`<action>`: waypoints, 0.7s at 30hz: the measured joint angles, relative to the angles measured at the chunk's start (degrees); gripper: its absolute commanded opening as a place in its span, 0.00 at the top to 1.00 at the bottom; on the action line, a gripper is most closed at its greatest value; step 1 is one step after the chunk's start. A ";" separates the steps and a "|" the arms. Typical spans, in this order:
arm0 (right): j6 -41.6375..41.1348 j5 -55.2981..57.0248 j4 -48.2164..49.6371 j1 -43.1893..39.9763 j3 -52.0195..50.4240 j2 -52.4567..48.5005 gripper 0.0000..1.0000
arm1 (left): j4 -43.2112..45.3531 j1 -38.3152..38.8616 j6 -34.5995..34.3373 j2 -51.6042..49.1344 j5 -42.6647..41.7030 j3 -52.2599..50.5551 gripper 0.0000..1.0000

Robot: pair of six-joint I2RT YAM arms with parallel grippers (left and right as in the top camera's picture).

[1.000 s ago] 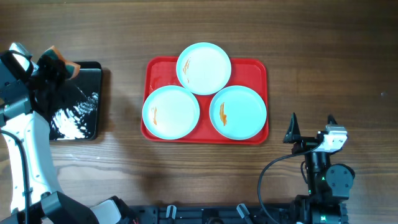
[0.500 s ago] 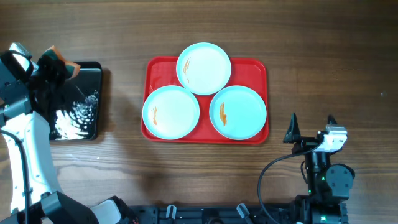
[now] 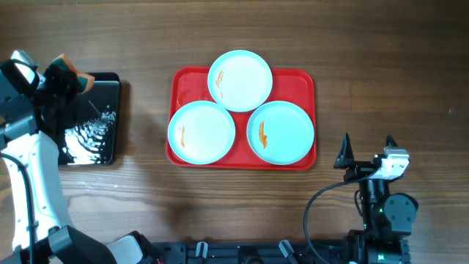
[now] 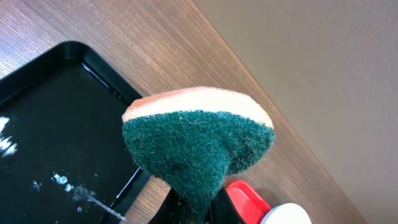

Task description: Clean dirty plates on tray and stack at the side

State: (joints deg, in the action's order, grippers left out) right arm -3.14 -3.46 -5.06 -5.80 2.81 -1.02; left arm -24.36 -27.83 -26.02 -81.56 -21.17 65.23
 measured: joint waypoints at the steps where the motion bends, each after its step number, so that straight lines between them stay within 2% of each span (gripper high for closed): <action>1: -0.02 0.00 0.00 0.00 0.00 0.02 0.00 | 0.00 0.00 0.02 0.00 0.02 0.00 0.96; 21: -0.02 0.02 0.00 0.00 0.00 0.02 0.00 | 0.02 0.00 0.00 -1.51 0.00 0.00 0.96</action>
State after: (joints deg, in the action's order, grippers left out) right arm -3.16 -3.44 -5.06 -5.80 2.81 -0.99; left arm -24.34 -27.83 -26.02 -83.07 -21.17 65.23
